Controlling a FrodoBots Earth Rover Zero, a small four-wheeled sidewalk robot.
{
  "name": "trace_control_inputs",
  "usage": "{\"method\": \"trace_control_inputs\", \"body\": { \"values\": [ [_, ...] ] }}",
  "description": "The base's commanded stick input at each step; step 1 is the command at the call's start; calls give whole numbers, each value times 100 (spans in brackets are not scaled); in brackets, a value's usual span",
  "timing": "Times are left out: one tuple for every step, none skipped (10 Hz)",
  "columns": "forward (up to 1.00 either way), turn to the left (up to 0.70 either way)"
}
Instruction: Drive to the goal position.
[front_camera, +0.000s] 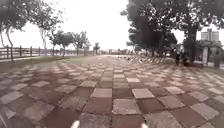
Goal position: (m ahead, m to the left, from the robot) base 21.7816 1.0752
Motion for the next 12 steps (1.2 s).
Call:
{"method": "trace_control_inputs", "body": {
  "values": [
    [70, 27],
    [70, 27],
    [70, 27],
    [70, 27],
    [70, 27],
    [70, 27],
    [70, 27],
    [70, 27],
    [70, 27],
    [70, 19],
    [70, 0],
    [70, 0]
  ]
}}
